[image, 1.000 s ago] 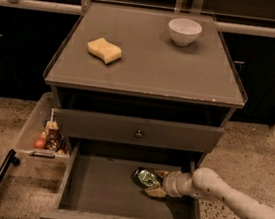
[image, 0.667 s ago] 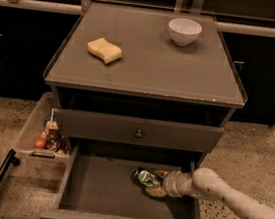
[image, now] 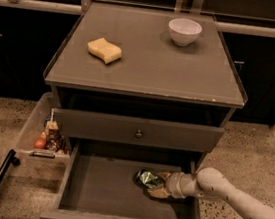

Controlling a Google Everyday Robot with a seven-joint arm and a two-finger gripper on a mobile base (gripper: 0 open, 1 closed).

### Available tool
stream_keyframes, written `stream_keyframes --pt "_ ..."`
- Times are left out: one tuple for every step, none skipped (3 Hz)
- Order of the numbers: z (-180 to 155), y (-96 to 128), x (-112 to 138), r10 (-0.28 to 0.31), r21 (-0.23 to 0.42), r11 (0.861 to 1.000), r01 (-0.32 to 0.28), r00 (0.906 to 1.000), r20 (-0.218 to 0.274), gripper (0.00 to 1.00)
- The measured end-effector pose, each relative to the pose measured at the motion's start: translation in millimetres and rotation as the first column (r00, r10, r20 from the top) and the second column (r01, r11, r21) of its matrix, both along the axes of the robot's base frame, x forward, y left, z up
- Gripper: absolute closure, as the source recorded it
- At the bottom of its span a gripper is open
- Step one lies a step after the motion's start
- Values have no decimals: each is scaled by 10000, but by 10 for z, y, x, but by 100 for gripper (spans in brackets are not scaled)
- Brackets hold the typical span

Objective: Pick green can from middle drawer and place on counter

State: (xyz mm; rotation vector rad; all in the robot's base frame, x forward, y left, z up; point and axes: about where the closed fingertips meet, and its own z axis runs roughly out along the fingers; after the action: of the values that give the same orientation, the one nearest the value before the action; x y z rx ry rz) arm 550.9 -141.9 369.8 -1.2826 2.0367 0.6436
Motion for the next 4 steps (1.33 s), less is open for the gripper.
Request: stream_keyframes --pt "396 -74 -125 279 308 9991 -286 9993 229 100" --pt "944 -245 -244 401 244 9988 -422 9959 808 100" --pt "1612 -394 -413 538 -490 9977 -460 9836 1721 100" --pt "1789 -433 -380 590 -764 9961 -449 9793 1937 100"
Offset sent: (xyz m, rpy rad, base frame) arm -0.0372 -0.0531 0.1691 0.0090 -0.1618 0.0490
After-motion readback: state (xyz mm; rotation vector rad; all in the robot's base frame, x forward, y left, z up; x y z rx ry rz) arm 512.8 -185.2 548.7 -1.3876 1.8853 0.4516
